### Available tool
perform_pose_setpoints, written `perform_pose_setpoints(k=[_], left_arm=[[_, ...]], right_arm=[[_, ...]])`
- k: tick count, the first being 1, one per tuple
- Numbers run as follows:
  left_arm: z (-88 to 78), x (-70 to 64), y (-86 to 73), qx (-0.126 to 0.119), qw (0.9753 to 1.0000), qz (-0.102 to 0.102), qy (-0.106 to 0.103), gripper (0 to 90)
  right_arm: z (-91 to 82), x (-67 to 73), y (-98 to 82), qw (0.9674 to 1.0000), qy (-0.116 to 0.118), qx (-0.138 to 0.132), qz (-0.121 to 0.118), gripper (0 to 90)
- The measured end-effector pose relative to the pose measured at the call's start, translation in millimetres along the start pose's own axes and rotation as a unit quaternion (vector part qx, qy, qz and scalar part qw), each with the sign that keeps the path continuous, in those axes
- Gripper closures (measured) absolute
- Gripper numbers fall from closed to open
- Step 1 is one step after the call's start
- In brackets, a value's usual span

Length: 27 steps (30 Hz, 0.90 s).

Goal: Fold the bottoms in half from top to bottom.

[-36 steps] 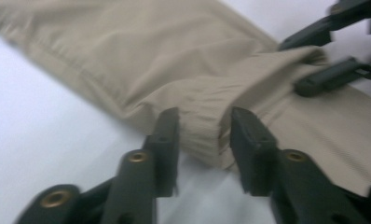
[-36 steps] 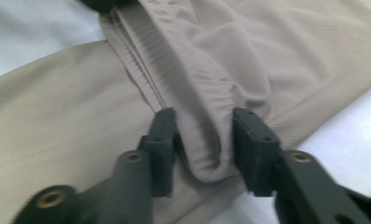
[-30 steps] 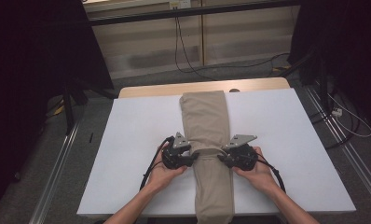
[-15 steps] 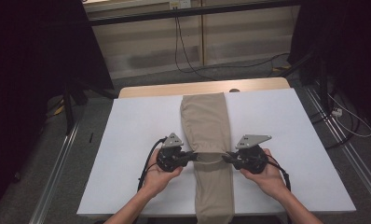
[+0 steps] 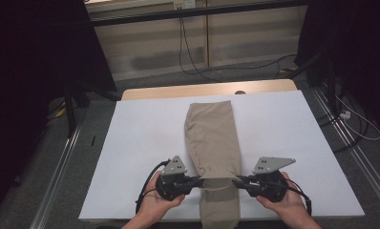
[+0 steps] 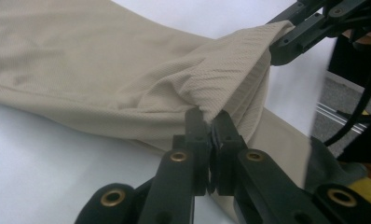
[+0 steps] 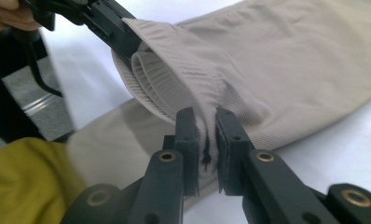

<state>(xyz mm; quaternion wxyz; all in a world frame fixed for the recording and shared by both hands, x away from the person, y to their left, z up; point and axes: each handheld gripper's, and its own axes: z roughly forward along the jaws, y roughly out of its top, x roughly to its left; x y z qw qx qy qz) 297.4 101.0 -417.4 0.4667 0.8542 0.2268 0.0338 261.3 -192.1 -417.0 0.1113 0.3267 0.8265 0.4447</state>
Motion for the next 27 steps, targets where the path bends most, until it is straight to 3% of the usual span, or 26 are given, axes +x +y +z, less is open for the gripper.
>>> perform_pose_setpoints(k=[5, 21, 27], left_arm=[[-11.7, -18.9, -10.3, 0.002, 0.9999, 0.006, -0.013, 87.7], [-31.9, -60.5, -38.0, 0.022, 0.9983, 0.015, -0.052, 87.7], [-33.9, -74.4, -49.6, 0.045, 0.9964, 0.012, -0.070, 87.6]], right_arm=[[-8.9, 17.1, -9.6, 0.9998, 0.018, -0.001, -0.005, 81.1], [-30.4, 67.1, -38.3, 0.9985, 0.051, 0.013, -0.013, 80.6], [-34.7, 82.0, -49.3, 0.9978, 0.061, 0.025, -0.007, 79.8]])
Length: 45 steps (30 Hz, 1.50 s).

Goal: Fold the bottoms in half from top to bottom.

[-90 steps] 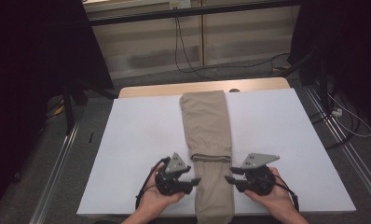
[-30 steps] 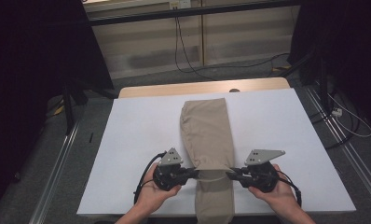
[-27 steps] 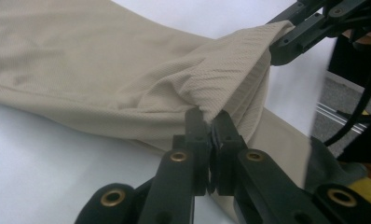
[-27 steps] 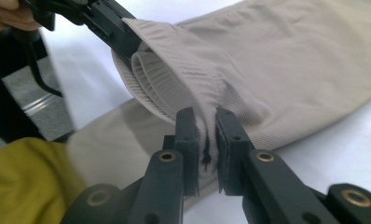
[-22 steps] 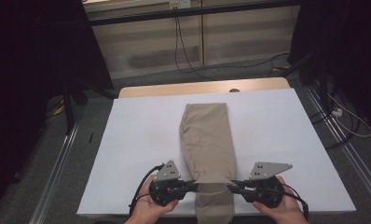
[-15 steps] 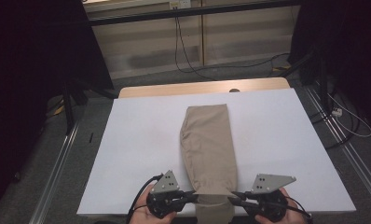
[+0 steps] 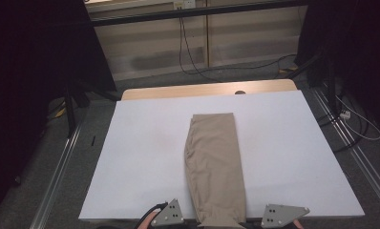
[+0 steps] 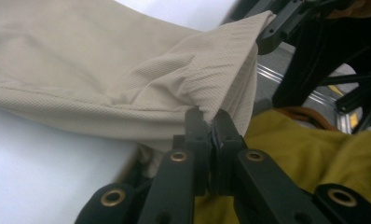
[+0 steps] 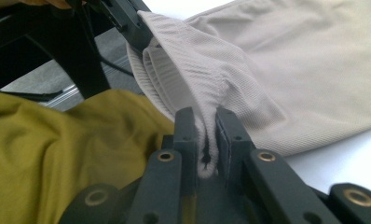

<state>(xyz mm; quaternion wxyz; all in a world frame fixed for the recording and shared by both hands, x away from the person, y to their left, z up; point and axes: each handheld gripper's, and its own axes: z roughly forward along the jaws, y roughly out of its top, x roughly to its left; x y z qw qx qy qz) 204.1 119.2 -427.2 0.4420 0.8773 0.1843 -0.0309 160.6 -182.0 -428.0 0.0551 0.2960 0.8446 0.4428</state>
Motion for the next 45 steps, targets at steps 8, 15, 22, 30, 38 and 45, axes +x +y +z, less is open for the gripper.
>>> perform_pose_setpoints(k=[8, 15, 22, 30, 38, 45], left_arm=[[2.4, 18.6, 4.9, -0.020, 0.9993, -0.016, 0.026, 57.2], [9.2, 48.8, 15.7, -0.030, 0.9947, 0.007, 0.098, 34.2], [19.1, 101.9, 38.9, -0.047, 0.9835, -0.005, 0.175, 15.8], [30.3, 163.2, 68.3, -0.078, 0.9741, -0.040, 0.209, 13.4], [40.5, 229.6, 98.4, -0.073, 0.9654, -0.074, 0.239, 16.7], [64.5, 282.5, 118.1, -0.070, 0.9604, -0.093, 0.253, 13.8]], right_arm=[[9.8, -6.4, 2.3, 0.9999, -0.014, 0.003, -0.002, 45.2], [18.7, -30.0, 9.6, 0.9986, -0.051, -0.010, 0.008, 33.1], [27.9, -79.1, 32.5, 0.9947, -0.096, -0.028, 0.021, 31.0], [47.8, -144.0, 69.6, 0.9917, -0.123, -0.032, 0.021, 28.6], [78.4, -213.1, 102.0, 0.9842, -0.161, -0.057, 0.048, 30.2], [95.6, -275.3, 129.9, 0.9775, -0.188, -0.052, 0.080, 37.2]])
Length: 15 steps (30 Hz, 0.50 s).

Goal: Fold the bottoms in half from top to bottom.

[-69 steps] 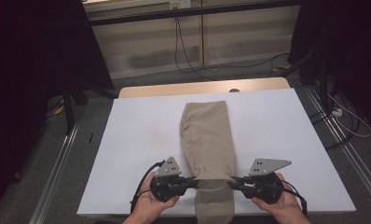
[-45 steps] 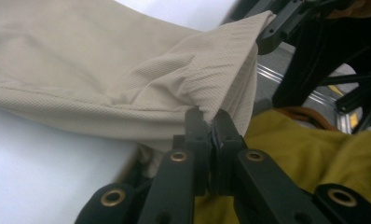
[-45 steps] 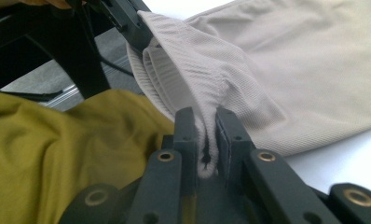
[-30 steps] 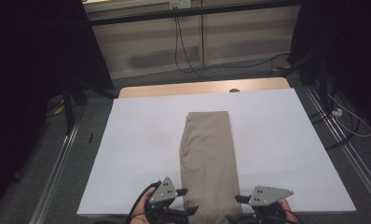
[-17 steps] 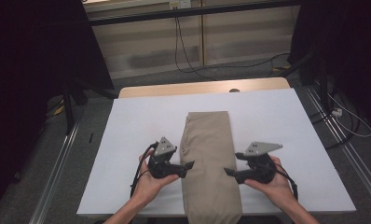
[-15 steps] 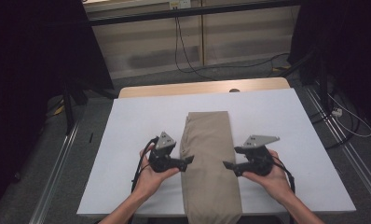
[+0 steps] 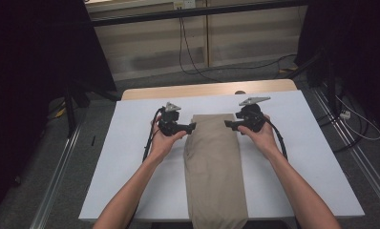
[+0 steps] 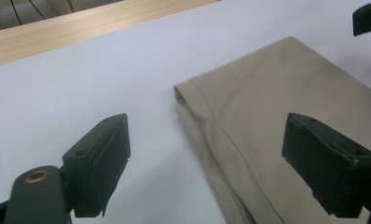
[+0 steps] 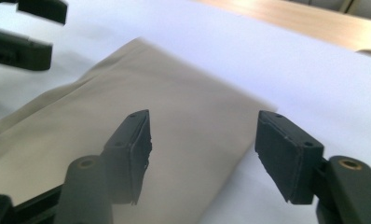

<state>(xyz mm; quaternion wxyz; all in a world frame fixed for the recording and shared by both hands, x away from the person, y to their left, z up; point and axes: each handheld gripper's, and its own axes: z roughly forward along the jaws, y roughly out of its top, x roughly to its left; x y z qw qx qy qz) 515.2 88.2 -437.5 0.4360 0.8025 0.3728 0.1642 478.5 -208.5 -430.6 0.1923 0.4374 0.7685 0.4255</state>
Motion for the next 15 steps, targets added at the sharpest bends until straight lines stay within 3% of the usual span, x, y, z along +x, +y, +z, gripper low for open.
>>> perform_pose_setpoints(k=[3, 4, 6, 12, 15], left_arm=[[22.0, 7.7, 6.2, 0.017, 0.9998, -0.009, -0.001, 14.2], [26.9, 7.4, 6.7, 0.013, 0.9997, -0.021, -0.006, 14.3], [35.5, 10.1, 8.0, 0.029, 0.9996, -0.007, 0.000, 17.5], [53.8, 16.6, 4.4, 0.029, 0.9994, -0.018, 0.004, 20.8], [57.4, 14.5, 7.7, 0.030, 0.9994, -0.012, 0.012, 20.7]], right_arm=[[20.2, -17.0, 6.2, 0.9998, -0.012, 0.017, 0.005, 39.9], [27.0, -22.3, 7.3, 0.9996, -0.017, 0.021, 0.012, 40.0], [37.0, -29.1, 6.9, 0.9993, -0.015, 0.029, 0.020, 39.4], [56.8, -32.5, 4.5, 0.9986, -0.014, 0.044, 0.027, 36.3], [61.1, -32.3, 7.9, 0.9984, -0.010, 0.051, 0.021, 34.6]])
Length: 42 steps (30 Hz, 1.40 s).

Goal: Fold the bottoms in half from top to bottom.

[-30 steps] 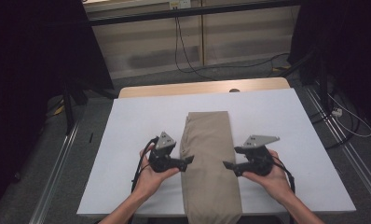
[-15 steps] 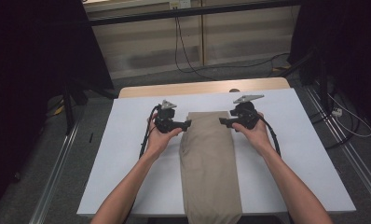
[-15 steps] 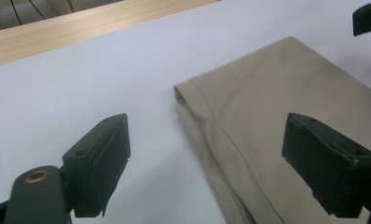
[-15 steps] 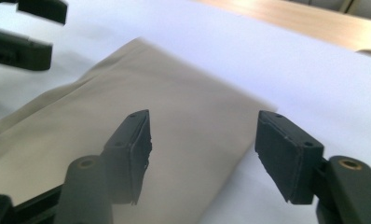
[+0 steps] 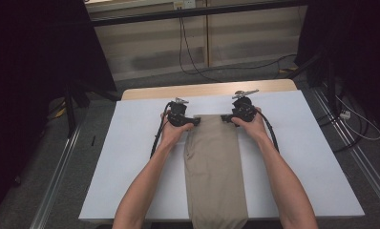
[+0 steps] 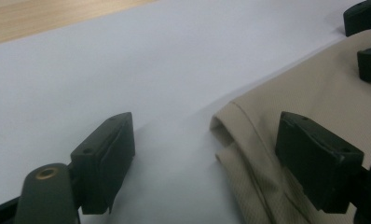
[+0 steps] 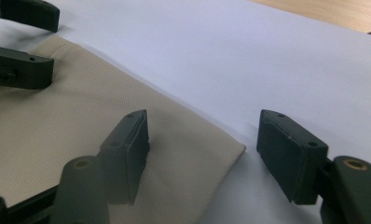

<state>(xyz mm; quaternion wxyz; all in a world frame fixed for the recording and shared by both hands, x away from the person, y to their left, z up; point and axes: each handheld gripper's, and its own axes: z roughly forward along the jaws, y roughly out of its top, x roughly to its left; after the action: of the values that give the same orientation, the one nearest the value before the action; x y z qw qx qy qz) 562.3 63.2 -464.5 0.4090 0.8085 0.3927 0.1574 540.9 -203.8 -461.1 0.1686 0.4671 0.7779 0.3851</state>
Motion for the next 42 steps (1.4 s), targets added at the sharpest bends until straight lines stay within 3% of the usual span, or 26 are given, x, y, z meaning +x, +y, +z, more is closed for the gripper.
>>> perform_pose_setpoints(k=[2, 5, 6, 7, 8, 9, 10, 13, 14, 19, 21, 25, 29, 42], left_arm=[[3.4, -1.1, 1.9, 0.004, 0.9998, 0.016, -0.007, 27.2], [3.6, -3.9, 4.0, 0.010, 0.9996, 0.026, -0.011, 32.8], [1.7, -5.1, 5.0, 0.012, 0.9990, 0.028, -0.033, 40.2], [0.9, -6.1, 5.2, 0.015, 0.9981, 0.015, -0.058, 62.6], [0.6, -9.3, 4.7, 0.017, 0.9976, 0.014, -0.066, 76.8], [-0.1, -10.7, 4.7, 0.018, 0.9975, 0.012, -0.067, 80.4], [-0.5, -11.7, 4.7, 0.017, 0.9977, -0.001, -0.065, 84.8], [-5.9, -7.9, 4.7, 0.011, 0.9975, -0.018, -0.067, 86.9], [-8.6, -7.7, 4.9, -0.006, 0.9967, -0.038, -0.072, 86.9], [-26.0, -6.5, 18.2, -0.046, 0.9947, -0.049, -0.077, 87.3], [-33.7, -5.4, 24.6, -0.063, 0.9936, -0.055, -0.076, 87.4], [-47.0, -1.8, 38.8, -0.082, 0.9926, -0.054, -0.072, 87.5], [-58.5, 0.9, 51.4, -0.095, 0.9923, -0.046, -0.063, 87.6], [-80.5, 7.4, 82.9, -0.138, 0.9881, -0.043, -0.055, 87.8]], right_arm=[[0.5, 2.8, 1.4, 0.9995, -0.012, 0.014, -0.025, 37.5], [-0.3, 2.6, 1.3, 0.9996, -0.006, 0.013, -0.025, 47.7], [-1.1, 2.0, 1.5, 0.9996, -0.002, 0.012, -0.024, 53.2], [-1.8, 2.3, 1.8, 0.9996, 0.004, 0.015, -0.023, 61.6], [-2.0, 2.7, 2.0, 0.9995, 0.013, 0.016, -0.022, 69.1], [-1.7, 3.8, 1.7, 0.9993, 0.032, 0.017, -0.013, 83.2], [-1.5, 5.0, 1.4, 0.9989, 0.043, 0.017, -0.008, 85.3], [-4.7, 7.1, 2.7, 0.9991, 0.036, 0.021, -0.006, 87.2], [-7.7, 6.6, 4.0, 0.9992, 0.036, 0.017, -0.004, 87.5], [-29.3, 5.5, 16.5, 0.9985, 0.041, -0.034, 0.013, 88.0], [-35.0, 5.8, 20.4, 0.9984, 0.035, -0.043, 0.016, 88.1], [-48.1, 5.4, 33.1, 0.9964, 0.036, -0.073, 0.025, 88.1], [-59.8, 7.6, 49.0, 0.9944, 0.040, -0.096, 0.018, 88.1], [-82.1, 6.7, 76.6, 0.9906, 0.026, -0.134, 0.014, 88.2]])
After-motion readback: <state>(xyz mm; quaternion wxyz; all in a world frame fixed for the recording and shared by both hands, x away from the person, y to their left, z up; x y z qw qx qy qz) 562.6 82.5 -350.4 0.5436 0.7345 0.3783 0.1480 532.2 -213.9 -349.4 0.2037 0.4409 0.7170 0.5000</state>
